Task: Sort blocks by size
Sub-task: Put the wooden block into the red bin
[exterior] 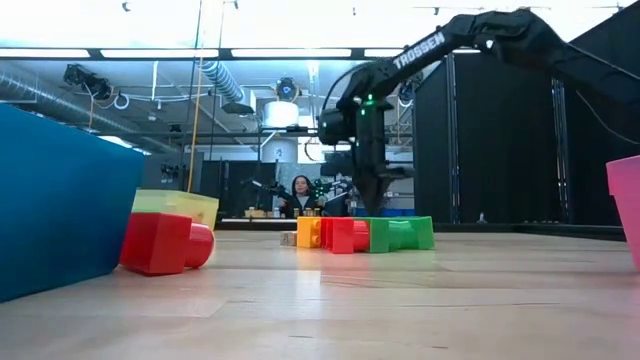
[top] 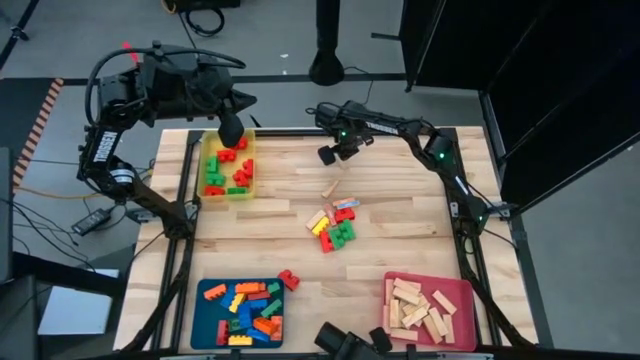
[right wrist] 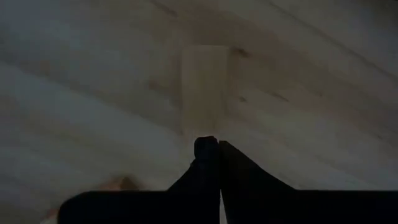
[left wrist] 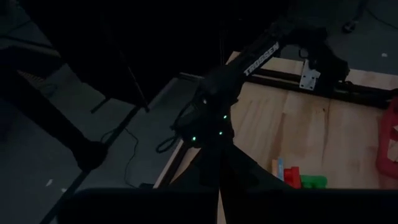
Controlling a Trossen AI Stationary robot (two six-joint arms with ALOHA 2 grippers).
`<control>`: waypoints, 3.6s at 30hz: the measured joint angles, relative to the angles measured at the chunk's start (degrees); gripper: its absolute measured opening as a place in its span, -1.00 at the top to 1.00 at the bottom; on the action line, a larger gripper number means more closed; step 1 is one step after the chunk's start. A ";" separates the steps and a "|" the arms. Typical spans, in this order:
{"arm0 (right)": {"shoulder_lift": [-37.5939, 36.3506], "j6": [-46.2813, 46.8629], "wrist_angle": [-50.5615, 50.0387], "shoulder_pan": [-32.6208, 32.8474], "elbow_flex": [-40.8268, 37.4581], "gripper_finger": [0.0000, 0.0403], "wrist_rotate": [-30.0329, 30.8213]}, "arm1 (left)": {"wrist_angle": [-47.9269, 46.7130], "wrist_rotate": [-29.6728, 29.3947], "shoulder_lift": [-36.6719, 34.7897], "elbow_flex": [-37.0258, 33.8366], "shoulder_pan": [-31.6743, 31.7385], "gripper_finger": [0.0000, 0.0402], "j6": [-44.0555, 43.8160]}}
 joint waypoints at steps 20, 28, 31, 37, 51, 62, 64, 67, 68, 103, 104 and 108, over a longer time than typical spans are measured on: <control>-3.34 -10.28 7.23 3.09 0.01 -0.13 7.69 | -0.64 1.30 -0.02 0.00 0.01 0.99 -1.49; -3.36 -7.00 7.34 2.12 -4.53 -0.63 5.37 | -1.21 1.46 -0.02 0.00 0.01 0.99 -1.40; -3.30 -6.91 8.24 1.76 -7.61 -0.64 4.87 | -1.22 1.48 -0.02 0.00 0.01 0.99 -1.35; -3.30 -7.77 11.25 1.73 -11.05 -0.50 4.23 | -1.23 1.49 -0.02 0.00 0.02 0.99 -1.31; -3.82 -8.81 9.71 1.55 -11.29 0.52 3.22 | -1.73 1.49 -0.02 0.00 0.02 0.99 0.29; -3.54 -8.56 7.35 1.49 -11.31 0.77 1.08 | -1.98 1.49 -0.07 0.00 0.02 0.99 0.42; -3.50 -8.55 4.40 1.78 -11.33 0.79 0.59 | -2.39 1.49 -0.07 0.00 0.02 0.99 0.39; -3.41 -7.86 0.45 2.56 -11.36 0.90 0.28 | -2.89 1.49 -0.07 0.00 0.02 0.99 0.42; -3.41 -7.49 -0.80 2.90 -11.40 0.94 0.28 | -2.92 1.49 -0.07 0.00 0.02 0.99 0.40; -10.66 -64.66 3.78 5.20 -15.03 -0.69 8.51 | -8.16 1.49 -0.05 0.00 0.02 0.99 1.53; -10.68 -65.33 4.53 5.29 -16.18 -0.67 8.82 | -8.50 1.49 -0.04 0.00 0.02 0.99 1.53; -10.64 -68.77 9.31 5.45 -20.45 -0.61 14.41 | -8.66 1.47 -0.04 0.00 0.02 0.99 1.51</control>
